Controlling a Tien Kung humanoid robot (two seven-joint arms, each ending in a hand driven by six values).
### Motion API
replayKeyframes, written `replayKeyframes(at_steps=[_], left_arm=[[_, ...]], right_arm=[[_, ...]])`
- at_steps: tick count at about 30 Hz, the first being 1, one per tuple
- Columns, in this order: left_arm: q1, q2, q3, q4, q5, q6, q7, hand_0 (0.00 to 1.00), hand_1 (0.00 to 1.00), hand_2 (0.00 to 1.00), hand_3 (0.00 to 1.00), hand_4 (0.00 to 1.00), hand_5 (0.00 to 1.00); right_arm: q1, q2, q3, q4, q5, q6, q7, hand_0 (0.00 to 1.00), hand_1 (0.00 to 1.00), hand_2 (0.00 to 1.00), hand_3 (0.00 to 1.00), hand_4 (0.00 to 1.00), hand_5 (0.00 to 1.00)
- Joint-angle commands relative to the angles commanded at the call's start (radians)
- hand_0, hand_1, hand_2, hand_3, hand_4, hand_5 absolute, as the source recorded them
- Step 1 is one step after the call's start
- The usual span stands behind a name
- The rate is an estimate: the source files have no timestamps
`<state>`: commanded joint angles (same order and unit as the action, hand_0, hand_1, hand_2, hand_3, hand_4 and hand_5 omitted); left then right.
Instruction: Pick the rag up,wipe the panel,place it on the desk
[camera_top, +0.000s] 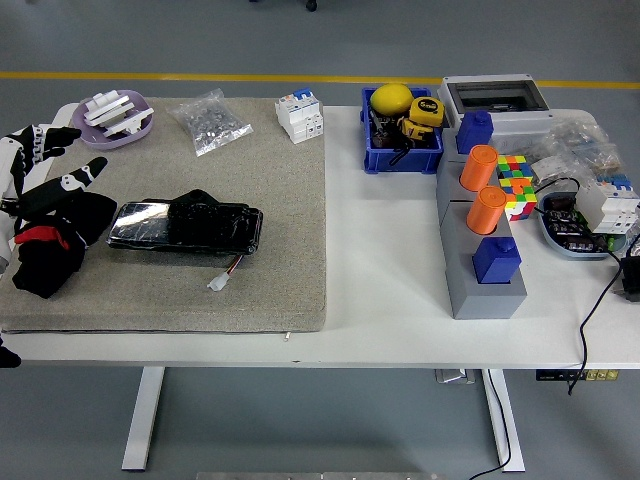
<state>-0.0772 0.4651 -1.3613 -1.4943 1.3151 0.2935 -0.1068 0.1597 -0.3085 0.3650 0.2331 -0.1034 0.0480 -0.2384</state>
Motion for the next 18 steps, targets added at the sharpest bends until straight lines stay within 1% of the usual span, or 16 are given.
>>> replayKeyframes(at_steps=[9, 14, 16, 18], left_arm=[[-0.012, 0.011, -0.001, 0.003, 0.011, -0.004, 0.009, 0.731, 0.757, 0.725, 0.617, 0.912, 0.334], [-0.023, 0.020, -0.003, 0.021, 0.030, 0.000, 0.016, 0.732, 0.759, 0.726, 0.617, 0.912, 0.333], [-0.027, 0.024, -0.002, 0.029, 0.045, 0.001, 0.026, 0.732, 0.759, 0.726, 0.617, 0.912, 0.333], [-0.036, 0.029, 0.002, 0.043, 0.086, 0.011, 0.043, 0.745, 0.768, 0.742, 0.618, 0.911, 0.333]], right_arm=[[0.004, -0.001, -0.006, -0.002, 0.016, 0.000, 0.005, 0.715, 0.639, 0.688, 0.637, 0.998, 0.557], [0.008, -0.001, -0.015, 0.000, 0.029, 0.000, 0.010, 0.715, 0.639, 0.688, 0.637, 0.998, 0.557], [0.008, -0.002, -0.016, 0.000, 0.030, 0.000, 0.010, 0.715, 0.639, 0.688, 0.637, 0.998, 0.557], [0.009, -0.003, -0.019, 0.001, 0.035, 0.000, 0.011, 0.717, 0.640, 0.687, 0.638, 0.998, 0.558]])
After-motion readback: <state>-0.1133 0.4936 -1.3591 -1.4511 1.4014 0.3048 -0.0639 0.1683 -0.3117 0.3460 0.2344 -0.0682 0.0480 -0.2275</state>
